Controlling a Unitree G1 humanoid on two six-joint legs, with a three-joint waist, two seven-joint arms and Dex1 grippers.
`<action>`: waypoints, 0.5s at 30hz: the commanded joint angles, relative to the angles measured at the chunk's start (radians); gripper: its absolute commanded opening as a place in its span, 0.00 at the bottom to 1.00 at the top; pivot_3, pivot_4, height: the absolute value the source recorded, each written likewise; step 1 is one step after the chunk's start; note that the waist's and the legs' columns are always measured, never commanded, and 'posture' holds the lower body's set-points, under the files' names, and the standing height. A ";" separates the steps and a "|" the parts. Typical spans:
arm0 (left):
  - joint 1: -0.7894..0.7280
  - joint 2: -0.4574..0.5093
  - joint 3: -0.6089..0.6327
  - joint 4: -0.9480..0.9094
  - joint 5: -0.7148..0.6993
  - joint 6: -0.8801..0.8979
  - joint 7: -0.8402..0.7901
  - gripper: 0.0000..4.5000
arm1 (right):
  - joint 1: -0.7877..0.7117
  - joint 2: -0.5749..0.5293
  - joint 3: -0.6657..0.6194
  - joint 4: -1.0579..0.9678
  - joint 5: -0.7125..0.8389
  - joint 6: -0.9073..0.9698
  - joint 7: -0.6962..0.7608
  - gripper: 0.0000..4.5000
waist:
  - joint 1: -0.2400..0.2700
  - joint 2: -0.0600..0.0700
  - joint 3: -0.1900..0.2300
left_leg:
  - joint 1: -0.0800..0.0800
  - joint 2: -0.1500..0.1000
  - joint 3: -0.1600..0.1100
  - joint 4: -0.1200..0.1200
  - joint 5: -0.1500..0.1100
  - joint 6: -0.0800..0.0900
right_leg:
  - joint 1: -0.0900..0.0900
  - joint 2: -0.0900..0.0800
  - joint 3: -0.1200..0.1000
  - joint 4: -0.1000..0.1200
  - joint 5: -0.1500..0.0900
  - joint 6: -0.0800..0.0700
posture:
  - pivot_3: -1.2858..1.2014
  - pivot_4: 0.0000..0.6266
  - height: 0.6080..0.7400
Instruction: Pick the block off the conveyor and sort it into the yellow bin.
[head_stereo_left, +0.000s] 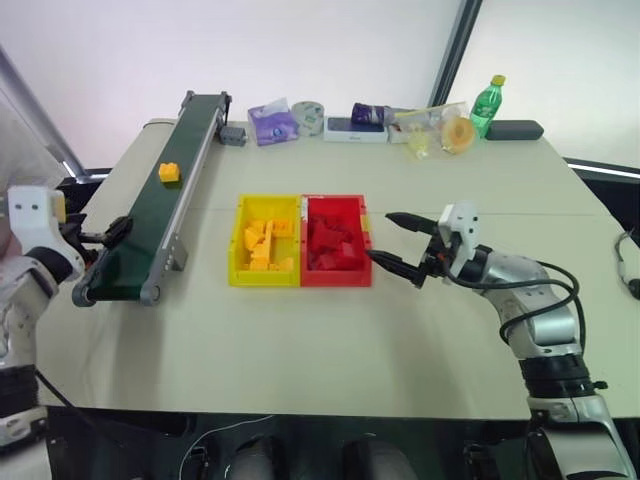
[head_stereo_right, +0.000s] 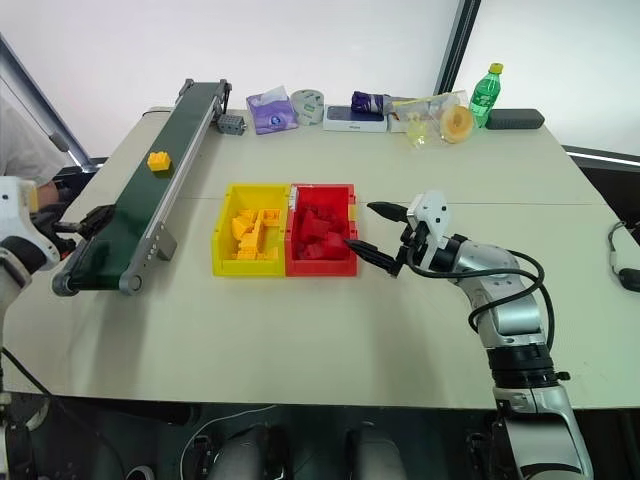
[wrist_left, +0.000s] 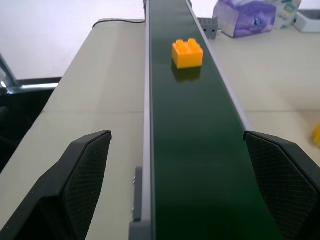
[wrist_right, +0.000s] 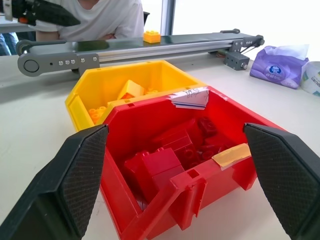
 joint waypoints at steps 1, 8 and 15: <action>-0.066 0.008 -0.009 0.018 0.000 0.031 0.023 0.99 | -0.018 0.005 -0.008 -0.026 0.012 -0.008 -0.003 1.00 | 0.000 0.000 0.000 | 0.000 0.000 0.000 0.000 0.000 0.000 | 0.000 0.000 0.000 0.000 0.000 0.000 | 0.52 0.24 1.00; -0.128 -0.002 -0.039 0.105 0.010 0.055 0.026 0.99 | -0.008 0.006 -0.012 -0.042 0.012 -0.005 -0.011 1.00 | -0.004 0.000 0.000 | 0.000 0.000 0.000 0.000 0.000 0.000 | 0.000 0.001 0.000 0.000 0.000 0.000 | 0.52 0.24 1.00; -0.185 -0.007 -0.095 0.192 0.046 0.027 0.015 0.99 | 0.003 0.004 -0.014 -0.053 0.013 -0.005 -0.017 1.00 | 0.003 0.000 0.000 | 0.000 0.000 0.000 0.002 0.000 0.000 | 0.000 0.001 0.000 0.000 0.000 0.000 | 0.52 0.24 1.00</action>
